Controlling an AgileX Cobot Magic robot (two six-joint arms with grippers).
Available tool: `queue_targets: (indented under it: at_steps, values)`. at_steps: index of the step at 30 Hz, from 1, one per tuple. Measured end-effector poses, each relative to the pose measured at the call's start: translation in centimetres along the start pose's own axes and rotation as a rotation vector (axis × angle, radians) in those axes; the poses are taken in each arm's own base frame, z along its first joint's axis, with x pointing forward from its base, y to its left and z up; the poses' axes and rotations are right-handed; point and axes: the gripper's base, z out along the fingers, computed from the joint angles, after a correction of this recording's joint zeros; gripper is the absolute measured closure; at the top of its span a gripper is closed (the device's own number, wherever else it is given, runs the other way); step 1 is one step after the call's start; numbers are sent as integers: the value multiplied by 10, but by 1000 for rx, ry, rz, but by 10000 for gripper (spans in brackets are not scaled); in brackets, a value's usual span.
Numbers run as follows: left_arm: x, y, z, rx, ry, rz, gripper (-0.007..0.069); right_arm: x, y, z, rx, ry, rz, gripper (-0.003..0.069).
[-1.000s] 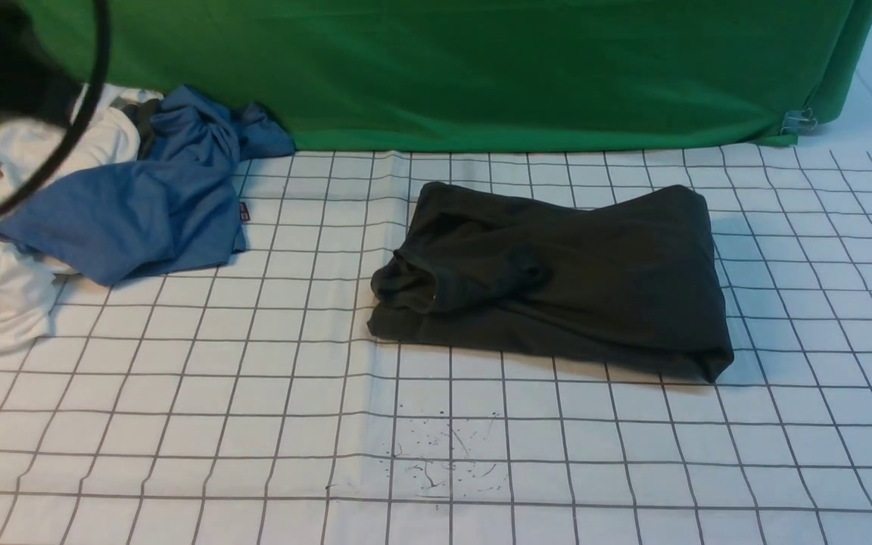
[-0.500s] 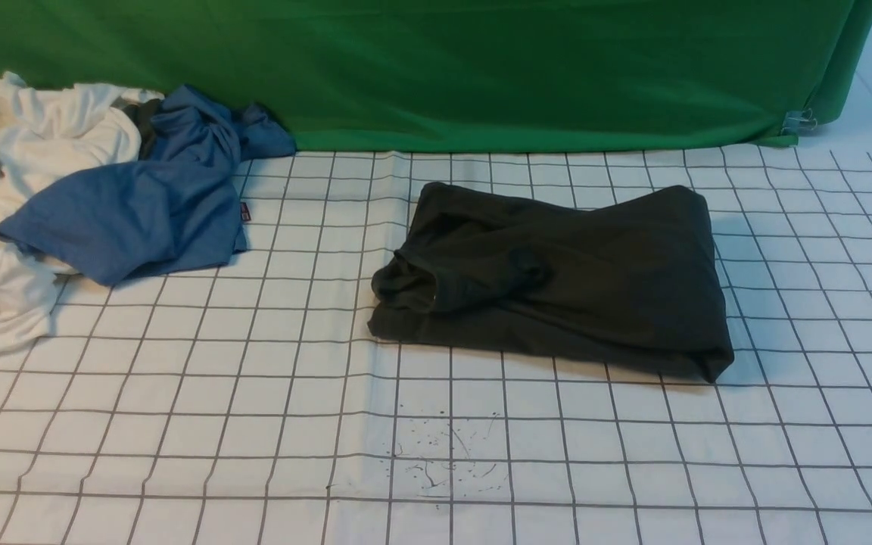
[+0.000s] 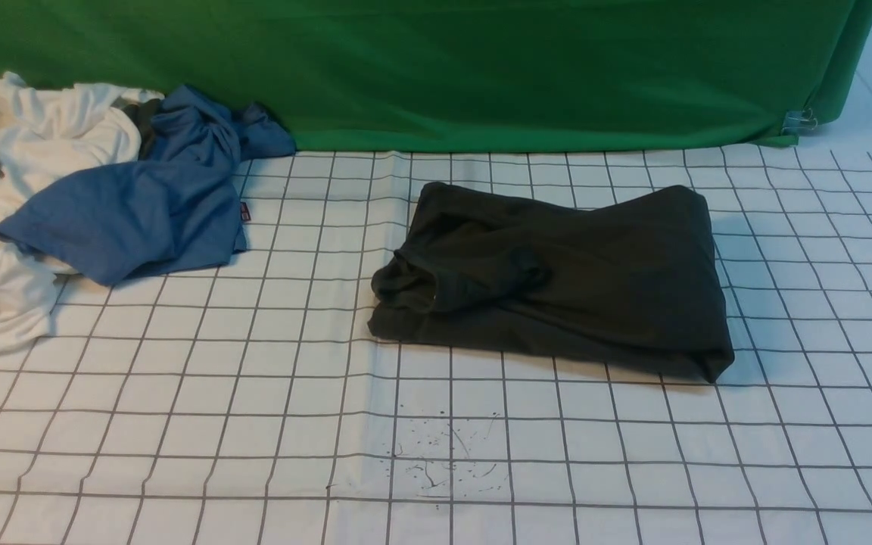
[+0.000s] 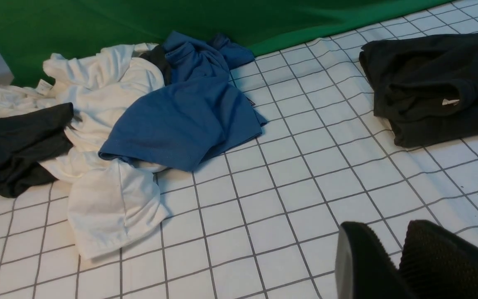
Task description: Fold a long-sleeved shirt over a white checkered tablecloth.
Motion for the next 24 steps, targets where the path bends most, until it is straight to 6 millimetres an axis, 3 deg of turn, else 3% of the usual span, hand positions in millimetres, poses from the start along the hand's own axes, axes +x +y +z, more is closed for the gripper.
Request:
queue_targets:
  at_steps: [18, 21, 24]
  values:
    - [0, 0, 0, 0, -1, 0, 496, -2, -1, 0, 10, -21, -2, 527]
    - [0, 0, 0, 0, -1, 0, 494, -1, -1, -1, 24, -47, -7, 550]
    - [0, 0, 0, 0, -2, 0, 492, 19, 3, -9, 35, -42, -21, 640]
